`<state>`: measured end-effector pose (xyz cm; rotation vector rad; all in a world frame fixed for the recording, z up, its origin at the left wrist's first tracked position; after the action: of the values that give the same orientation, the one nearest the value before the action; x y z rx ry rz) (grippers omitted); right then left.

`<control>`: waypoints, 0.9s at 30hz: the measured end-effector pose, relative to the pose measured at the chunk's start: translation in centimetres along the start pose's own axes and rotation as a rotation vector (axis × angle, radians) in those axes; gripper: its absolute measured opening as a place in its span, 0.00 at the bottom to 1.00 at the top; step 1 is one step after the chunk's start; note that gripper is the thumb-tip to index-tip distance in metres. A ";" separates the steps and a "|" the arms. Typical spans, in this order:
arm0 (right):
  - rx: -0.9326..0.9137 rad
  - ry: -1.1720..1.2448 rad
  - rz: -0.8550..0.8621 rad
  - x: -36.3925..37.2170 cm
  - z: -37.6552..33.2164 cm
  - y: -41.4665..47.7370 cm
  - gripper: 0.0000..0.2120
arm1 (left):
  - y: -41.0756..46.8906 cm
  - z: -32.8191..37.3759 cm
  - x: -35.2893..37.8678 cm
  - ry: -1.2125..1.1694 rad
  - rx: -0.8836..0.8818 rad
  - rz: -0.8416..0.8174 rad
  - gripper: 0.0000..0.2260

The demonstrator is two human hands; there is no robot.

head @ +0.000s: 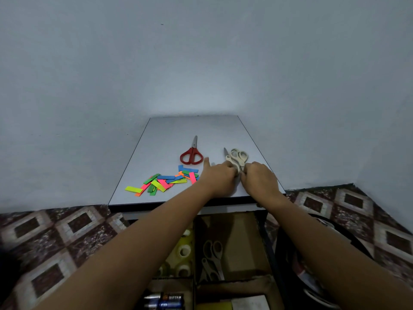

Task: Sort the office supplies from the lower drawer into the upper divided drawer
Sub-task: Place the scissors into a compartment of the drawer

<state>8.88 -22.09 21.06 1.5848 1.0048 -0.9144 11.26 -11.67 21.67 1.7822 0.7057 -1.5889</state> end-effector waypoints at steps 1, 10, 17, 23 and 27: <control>0.014 -0.005 0.009 -0.3 0.4 -0.3 0.09 | -0.2 0.5 0.0 0.000 0.009 -0.004 0.17; 0.178 -0.013 -0.043 -1.3 0.8 -1.4 0.10 | -2.1 1.9 0.1 -0.049 0.010 0.015 0.18; 0.339 0.045 -0.084 -1.9 1.0 -1.9 0.11 | -3.2 1.5 0.0 -0.125 -0.016 0.032 0.19; 0.442 0.243 -0.050 -2.7 2.3 -2.3 0.06 | -3.8 1.4 -0.2 -0.159 -0.009 0.077 0.19; 0.485 0.426 0.128 -3.8 3.0 -2.4 0.08 | -4.4 1.3 -0.8 -0.168 -0.011 0.155 0.18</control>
<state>5.00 -25.24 23.09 2.2959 0.9972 -0.7838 6.99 -9.76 21.93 1.6317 0.4841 -1.6032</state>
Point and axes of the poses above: each hand's wrist, its own y-axis towards the middle knuckle, its own x-axis out of the palm, z = x × y, the point moved 4 cm from there along y, towards the middle knuckle, and after that the axes turned 3 degrees about y, right-handed, at the moved point
